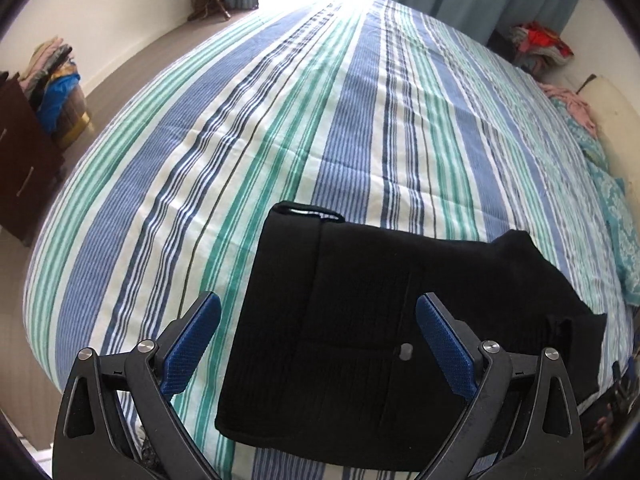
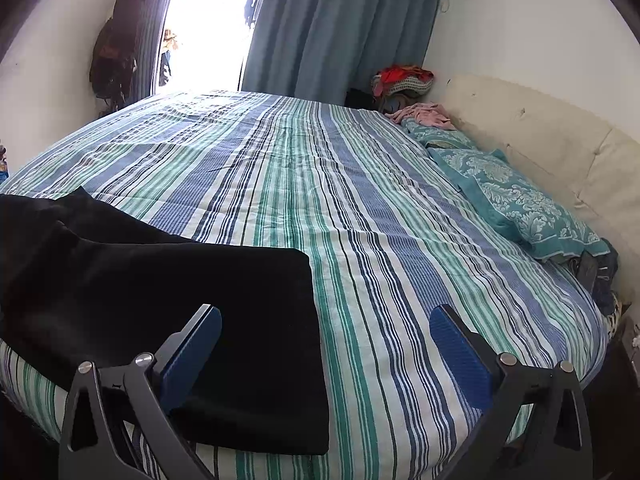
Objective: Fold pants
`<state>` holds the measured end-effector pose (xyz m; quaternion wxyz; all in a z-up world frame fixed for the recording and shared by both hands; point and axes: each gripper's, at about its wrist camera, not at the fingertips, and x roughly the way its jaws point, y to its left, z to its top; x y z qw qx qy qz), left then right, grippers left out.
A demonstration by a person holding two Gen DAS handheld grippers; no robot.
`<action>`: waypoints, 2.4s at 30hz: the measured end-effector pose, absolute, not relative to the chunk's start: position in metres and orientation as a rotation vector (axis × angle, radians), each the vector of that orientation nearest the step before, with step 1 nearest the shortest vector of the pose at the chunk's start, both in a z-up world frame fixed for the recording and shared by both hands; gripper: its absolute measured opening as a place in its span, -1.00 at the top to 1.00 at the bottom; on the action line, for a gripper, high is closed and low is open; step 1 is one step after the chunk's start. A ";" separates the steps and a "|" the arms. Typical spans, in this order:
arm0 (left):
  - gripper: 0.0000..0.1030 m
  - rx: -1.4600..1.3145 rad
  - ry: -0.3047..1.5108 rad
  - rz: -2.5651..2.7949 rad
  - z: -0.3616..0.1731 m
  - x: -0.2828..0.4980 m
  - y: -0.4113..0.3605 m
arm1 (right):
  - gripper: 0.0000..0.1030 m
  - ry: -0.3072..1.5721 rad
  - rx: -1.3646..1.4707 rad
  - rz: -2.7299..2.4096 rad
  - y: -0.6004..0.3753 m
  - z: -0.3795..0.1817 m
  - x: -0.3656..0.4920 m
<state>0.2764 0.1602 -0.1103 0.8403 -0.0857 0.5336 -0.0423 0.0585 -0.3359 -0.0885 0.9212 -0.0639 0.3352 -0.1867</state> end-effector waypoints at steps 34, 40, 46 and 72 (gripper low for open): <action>0.63 -0.473 1.147 -0.453 -0.012 0.211 0.032 | -1.00 0.636 0.073 -0.403 -0.371 -0.072 0.055; 0.63 -0.341 1.199 -0.505 -0.047 0.206 -0.095 | -1.00 0.638 0.134 -0.436 -0.385 -0.074 0.051; 0.27 -0.176 1.280 -0.661 -0.089 0.198 -0.178 | -1.00 0.589 0.215 -0.409 -0.398 -0.068 0.035; -0.26 -0.225 0.939 -0.128 -0.106 0.162 0.046 | -0.29 1.150 0.653 0.578 -0.298 -0.133 0.192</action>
